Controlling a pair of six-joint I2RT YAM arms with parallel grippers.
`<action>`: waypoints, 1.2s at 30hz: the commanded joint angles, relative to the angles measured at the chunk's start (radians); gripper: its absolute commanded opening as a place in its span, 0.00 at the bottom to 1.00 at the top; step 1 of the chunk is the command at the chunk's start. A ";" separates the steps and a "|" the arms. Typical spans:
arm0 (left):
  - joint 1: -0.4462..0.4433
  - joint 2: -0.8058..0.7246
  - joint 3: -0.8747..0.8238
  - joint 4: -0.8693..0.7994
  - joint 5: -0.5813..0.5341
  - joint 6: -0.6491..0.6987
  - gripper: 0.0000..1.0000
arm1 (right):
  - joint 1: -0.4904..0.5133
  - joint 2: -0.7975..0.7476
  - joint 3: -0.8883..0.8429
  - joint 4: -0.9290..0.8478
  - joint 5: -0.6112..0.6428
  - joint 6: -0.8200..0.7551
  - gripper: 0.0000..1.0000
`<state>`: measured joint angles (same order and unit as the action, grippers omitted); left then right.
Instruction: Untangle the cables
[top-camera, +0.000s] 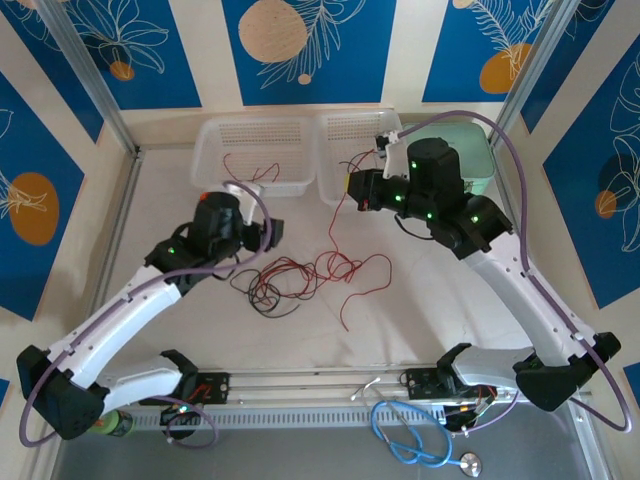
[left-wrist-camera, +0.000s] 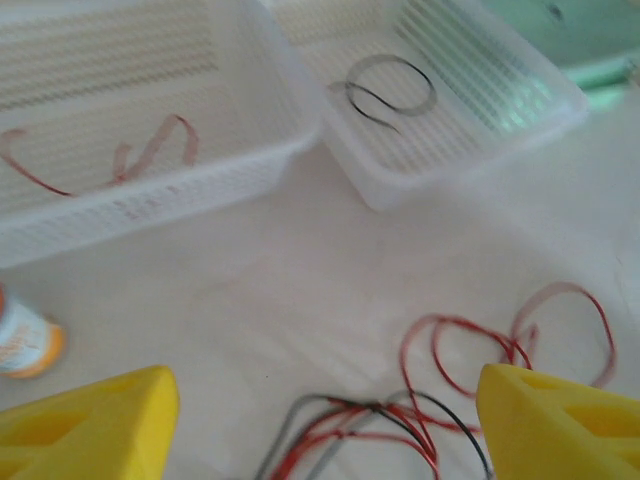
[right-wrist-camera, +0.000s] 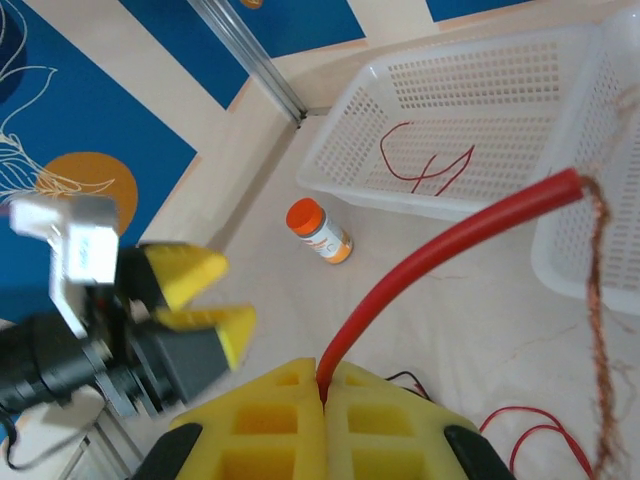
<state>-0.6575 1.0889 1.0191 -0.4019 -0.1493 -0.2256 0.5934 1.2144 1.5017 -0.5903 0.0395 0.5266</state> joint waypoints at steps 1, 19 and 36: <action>-0.066 -0.020 -0.054 0.072 0.008 0.026 0.78 | -0.010 -0.005 0.070 -0.035 -0.042 -0.018 0.00; -0.225 0.024 -0.169 0.549 0.544 0.174 0.93 | -0.018 -0.036 0.086 -0.071 -0.069 0.015 0.00; -0.225 0.168 -0.112 0.705 0.340 0.220 0.99 | -0.049 -0.068 0.087 -0.086 -0.222 0.196 0.00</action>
<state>-0.8776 1.2400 0.8631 0.2028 0.1715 -0.0120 0.5655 1.1667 1.5692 -0.6491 -0.1158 0.6476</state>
